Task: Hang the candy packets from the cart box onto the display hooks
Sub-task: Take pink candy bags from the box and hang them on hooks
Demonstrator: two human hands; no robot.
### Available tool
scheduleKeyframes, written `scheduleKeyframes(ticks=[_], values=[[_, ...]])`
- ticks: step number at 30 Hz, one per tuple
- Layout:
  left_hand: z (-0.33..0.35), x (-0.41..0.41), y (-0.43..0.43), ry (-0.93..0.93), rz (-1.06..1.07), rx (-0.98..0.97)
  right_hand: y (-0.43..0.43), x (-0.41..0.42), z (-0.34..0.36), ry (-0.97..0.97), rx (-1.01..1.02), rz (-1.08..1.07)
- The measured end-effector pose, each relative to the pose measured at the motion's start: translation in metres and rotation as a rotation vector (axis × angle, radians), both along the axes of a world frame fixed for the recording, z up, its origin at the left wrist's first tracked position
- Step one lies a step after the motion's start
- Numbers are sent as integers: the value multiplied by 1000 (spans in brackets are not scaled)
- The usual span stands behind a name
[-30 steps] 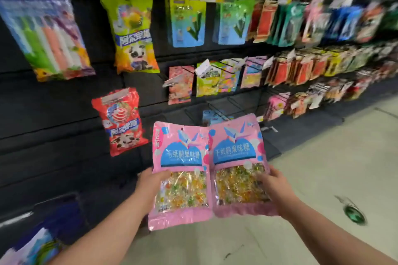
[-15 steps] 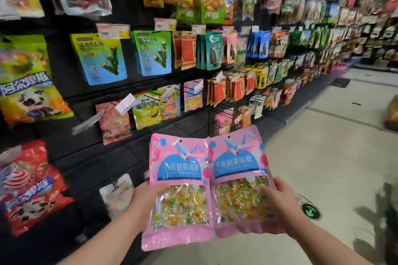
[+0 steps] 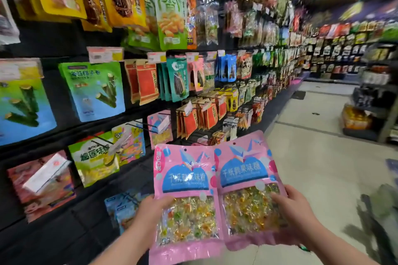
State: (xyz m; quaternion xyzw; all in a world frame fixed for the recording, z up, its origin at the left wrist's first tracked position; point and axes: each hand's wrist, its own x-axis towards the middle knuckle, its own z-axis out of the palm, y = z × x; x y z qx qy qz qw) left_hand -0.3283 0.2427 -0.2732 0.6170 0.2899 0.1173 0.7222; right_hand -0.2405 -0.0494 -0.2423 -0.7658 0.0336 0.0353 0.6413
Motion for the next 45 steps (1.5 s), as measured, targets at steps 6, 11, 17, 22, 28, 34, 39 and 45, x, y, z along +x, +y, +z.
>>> scheduleKeyframes(ticks=[6,11,17,22,28,34,39,45], values=[[-11,74,-10,13,-99,-63,-19,55,-7,-37,-79,-58],[-4,123,-35,14,-100,-83,-37,115,-12,-50,-135,-47],[-6,180,-73,9,37,-76,-62,206,-22,-44,-125,62],[-1,230,-120,16,141,-98,-96,281,-19,2,-94,141],[1,261,-161,19,212,-162,-115,351,-8,-29,-125,312],[-2,253,-153,44,404,-103,-80,387,-23,57,-82,478],[-1,253,-131,51,509,-40,-33,408,-37,74,-77,566],[-5,283,-93,-15,567,-61,12,441,-34,45,-96,635]])
